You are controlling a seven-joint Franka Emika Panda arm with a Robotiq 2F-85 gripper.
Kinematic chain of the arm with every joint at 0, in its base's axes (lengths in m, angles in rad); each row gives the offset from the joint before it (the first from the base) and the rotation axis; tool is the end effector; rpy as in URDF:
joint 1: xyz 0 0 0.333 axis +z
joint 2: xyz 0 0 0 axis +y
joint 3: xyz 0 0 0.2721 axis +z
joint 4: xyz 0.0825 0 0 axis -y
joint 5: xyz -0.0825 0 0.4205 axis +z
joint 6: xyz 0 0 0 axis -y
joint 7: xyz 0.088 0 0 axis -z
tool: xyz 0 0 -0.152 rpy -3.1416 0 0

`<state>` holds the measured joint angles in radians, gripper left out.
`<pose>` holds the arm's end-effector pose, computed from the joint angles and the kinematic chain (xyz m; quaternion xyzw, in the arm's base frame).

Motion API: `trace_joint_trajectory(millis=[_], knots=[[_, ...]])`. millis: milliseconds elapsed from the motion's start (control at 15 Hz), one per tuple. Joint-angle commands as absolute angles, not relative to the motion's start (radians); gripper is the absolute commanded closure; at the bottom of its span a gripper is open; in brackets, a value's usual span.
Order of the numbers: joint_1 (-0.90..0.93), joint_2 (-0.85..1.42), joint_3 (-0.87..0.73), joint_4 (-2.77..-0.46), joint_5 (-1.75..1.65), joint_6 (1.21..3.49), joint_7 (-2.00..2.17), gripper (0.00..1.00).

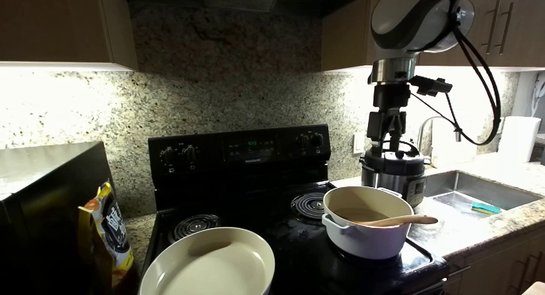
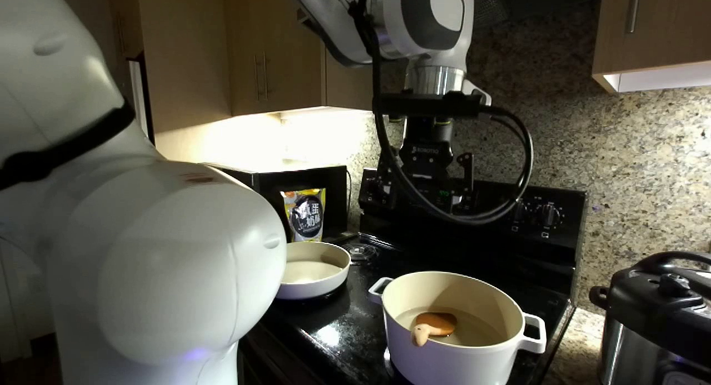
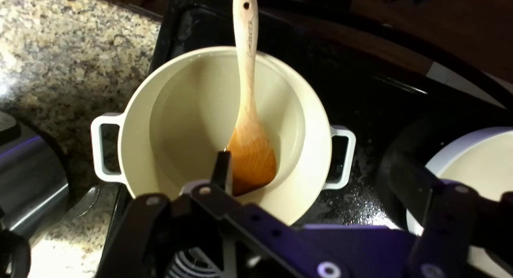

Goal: Hold the wooden spoon and stir inside the pot.

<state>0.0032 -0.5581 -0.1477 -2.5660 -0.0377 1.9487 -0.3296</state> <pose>0.4170 -0.0564 0.3449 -0.9930 -0.1121 0.0261 0.0282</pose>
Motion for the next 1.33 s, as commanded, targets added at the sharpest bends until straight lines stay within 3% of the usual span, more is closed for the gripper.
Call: trace_joint_trajectory(millis=[0,533,1267], knots=[[-0.009,-0.525,-0.163,-2.618,-0.025,1.968,-0.342,0.00],[-0.061,-0.354,-0.256,-2.663,0.064,2.112,-0.347,0.00],[-0.076,-0.281,-0.253,-2.658,0.065,2.107,-0.353,0.00]])
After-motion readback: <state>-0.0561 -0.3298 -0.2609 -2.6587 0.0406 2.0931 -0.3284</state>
